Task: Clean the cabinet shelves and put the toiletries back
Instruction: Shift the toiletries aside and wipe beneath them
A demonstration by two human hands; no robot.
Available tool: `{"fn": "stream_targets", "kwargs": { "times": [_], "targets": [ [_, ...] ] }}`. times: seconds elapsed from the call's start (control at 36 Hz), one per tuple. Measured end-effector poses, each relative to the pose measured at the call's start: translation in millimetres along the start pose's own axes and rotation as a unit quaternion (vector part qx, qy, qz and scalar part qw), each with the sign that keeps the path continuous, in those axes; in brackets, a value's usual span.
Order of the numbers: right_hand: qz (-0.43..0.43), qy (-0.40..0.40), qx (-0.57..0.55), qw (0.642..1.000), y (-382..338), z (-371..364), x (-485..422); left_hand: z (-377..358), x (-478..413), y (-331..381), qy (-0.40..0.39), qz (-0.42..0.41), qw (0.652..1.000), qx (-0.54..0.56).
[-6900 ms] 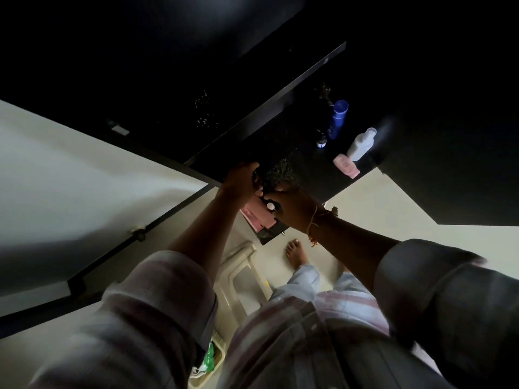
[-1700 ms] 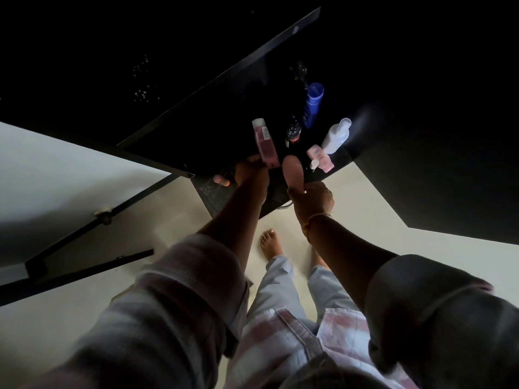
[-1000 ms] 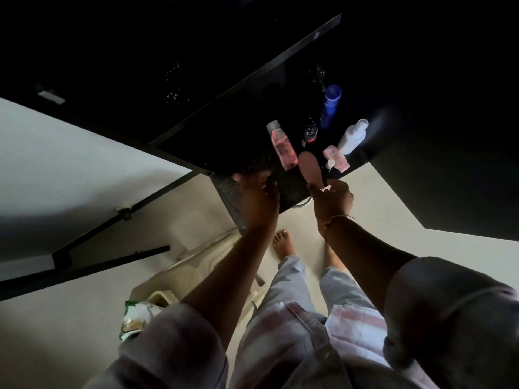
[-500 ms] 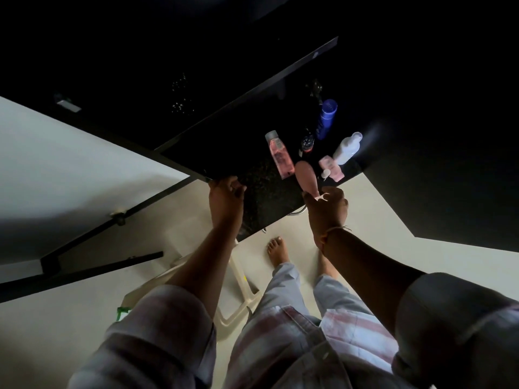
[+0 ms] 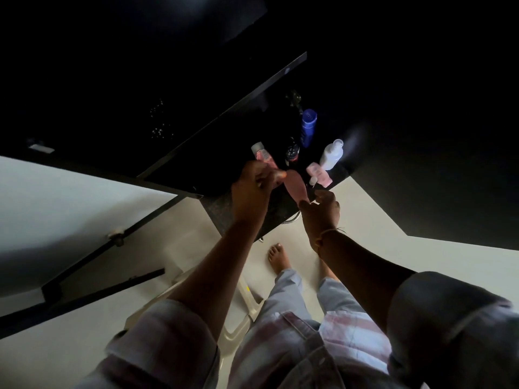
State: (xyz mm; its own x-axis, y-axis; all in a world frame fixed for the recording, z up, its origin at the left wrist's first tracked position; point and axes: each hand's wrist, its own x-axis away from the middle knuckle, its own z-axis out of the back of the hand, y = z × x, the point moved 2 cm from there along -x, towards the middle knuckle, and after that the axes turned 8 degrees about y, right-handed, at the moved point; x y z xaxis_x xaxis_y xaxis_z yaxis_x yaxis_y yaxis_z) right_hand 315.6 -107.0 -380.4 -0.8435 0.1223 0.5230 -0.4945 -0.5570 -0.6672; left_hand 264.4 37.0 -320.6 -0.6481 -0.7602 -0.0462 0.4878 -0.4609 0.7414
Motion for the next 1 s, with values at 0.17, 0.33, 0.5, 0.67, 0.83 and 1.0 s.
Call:
{"fn": "stream_targets", "kwargs": {
  "times": [0.17, 0.33, 0.5, 0.67, 0.83, 1.0],
  "targets": [
    [-0.013, 0.004, 0.000, 1.000, 1.9, 2.5, -4.9, -30.4, -13.4, 24.3, -0.016, -0.046, 0.999, 0.005],
    [-0.023, 0.001, -0.002, 1.000, 5.7, 4.1, -8.2, -50.9, -19.9, 21.5, -0.026, -0.047, 0.998, -0.038],
    [-0.024, -0.010, 0.008, 1.000, 9.6, 4.3, -9.0, -63.6, -24.7, 20.7, -0.033, -0.052, 0.996, -0.059],
    [-0.024, -0.016, 0.006, 1.000, 10.4, 3.2, -11.9, -74.0, -28.8, 20.7, -0.052, -0.056, 0.994, -0.076],
    [-0.015, -0.021, 0.007, 1.000, 6.7, 1.4, -12.8, -81.2, -29.5, 16.8, -0.078, -0.068, 0.987, -0.121],
    [-0.009, -0.024, 0.010, 1.000, 4.6, 2.8, -13.9, -85.0, -30.6, 13.0, -0.094, -0.067, 0.985, -0.126]
  ]
}}
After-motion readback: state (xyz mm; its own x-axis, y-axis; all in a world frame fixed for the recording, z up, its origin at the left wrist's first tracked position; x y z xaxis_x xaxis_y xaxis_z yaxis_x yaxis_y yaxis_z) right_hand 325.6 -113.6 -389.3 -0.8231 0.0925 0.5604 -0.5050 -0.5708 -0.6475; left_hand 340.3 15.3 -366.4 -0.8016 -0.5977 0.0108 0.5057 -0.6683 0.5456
